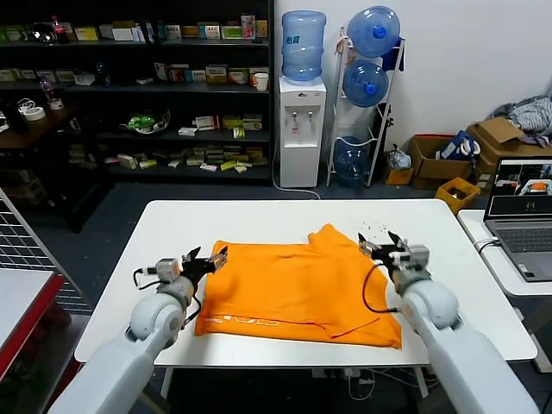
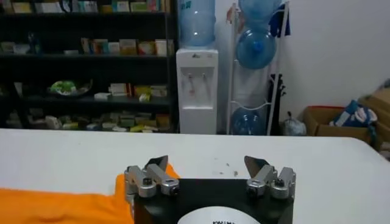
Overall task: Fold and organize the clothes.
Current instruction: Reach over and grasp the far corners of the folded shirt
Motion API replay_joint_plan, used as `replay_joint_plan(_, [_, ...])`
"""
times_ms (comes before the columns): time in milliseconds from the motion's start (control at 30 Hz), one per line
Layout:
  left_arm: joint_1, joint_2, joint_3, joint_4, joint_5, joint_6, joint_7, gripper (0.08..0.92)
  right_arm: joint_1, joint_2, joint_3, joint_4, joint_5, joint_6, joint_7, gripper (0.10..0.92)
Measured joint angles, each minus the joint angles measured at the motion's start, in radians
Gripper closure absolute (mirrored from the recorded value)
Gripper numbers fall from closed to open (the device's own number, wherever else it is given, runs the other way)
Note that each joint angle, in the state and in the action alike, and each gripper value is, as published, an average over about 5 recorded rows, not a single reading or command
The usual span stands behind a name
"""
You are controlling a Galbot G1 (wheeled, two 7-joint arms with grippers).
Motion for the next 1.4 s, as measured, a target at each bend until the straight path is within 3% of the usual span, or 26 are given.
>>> replay_joint_plan(233, [-0.187,-0.053,0.091,0.246,0.008,0.027,0.052,0.177,0.179,0.111,-0.074,-0.249,-0.019,-0.037,-0.034,0.203])
replay_joint_plan(433, [-0.26,-0.074,0.139,0.352,0.026,0.041,0.072,0.177,0.251,0.164,-0.111,-0.378,-0.037,-0.052,-0.058,0.203])
replay_joint_plan(1233, [-0.326,-0.105,0.204,0.468,0.057,0.058,0.087,0.177,0.309,0.213,-0.15,-0.559,-0.079,-0.063,-0.103,0.204])
replay_joint_plan(1400, [-0.328,-0.106,0.212,0.474,0.059,0.059,0.083,0.188,0.304,0.211,-0.151,-0.562,-0.078,-0.07,-0.103,0.291])
